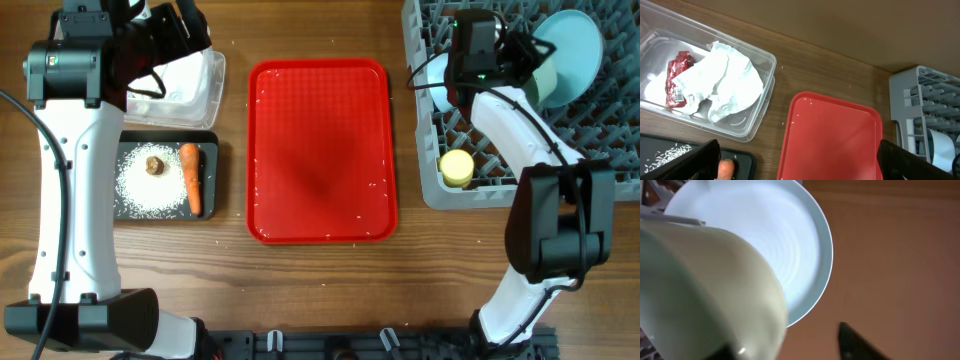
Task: Sort waste into correct bins and load items into the dishwasher rack
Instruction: 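Carry the green bowl with the right gripper into the grey rack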
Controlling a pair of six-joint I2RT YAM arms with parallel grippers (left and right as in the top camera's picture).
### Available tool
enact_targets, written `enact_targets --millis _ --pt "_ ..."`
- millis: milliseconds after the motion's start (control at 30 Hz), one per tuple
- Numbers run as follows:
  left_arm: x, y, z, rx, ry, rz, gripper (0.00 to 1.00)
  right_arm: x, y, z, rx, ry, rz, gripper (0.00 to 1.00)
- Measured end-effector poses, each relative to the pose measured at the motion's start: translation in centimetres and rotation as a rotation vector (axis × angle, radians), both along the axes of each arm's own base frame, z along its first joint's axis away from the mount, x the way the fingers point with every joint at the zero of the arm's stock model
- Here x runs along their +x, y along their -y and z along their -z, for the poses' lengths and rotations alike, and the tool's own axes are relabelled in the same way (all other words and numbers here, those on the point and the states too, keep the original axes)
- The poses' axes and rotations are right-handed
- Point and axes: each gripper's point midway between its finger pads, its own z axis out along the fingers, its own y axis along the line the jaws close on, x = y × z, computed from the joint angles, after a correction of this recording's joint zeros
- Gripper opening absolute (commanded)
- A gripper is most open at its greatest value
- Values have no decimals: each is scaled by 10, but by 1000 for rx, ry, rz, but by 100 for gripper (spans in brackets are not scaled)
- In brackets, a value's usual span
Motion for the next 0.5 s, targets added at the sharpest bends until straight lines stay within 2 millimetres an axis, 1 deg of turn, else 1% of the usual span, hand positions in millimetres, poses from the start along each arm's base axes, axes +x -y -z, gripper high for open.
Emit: enact_targets --millis 67,100,167,200,333,433,500 --pt "0 0 0 0 0 0 100 1 -5 0 0 -1 -11 71" --pt "0 0 0 0 1 0 100 2 -8 0 0 -1 -18 77" --pt "0 0 0 0 0 0 100 4 -17 0 -4 -10 -39 96" --pt "0 0 0 0 0 0 100 4 -21 1 -8 -19 -49 100" --pt "0 0 0 0 0 0 100 9 -38 -1 -18 -18 -88 100" --pt "0 0 0 0 0 0 100 15 -45 -11 -20 50 -94 100" --pt "0 0 0 0 0 0 100 19 -48 -23 -20 125 -87 100"
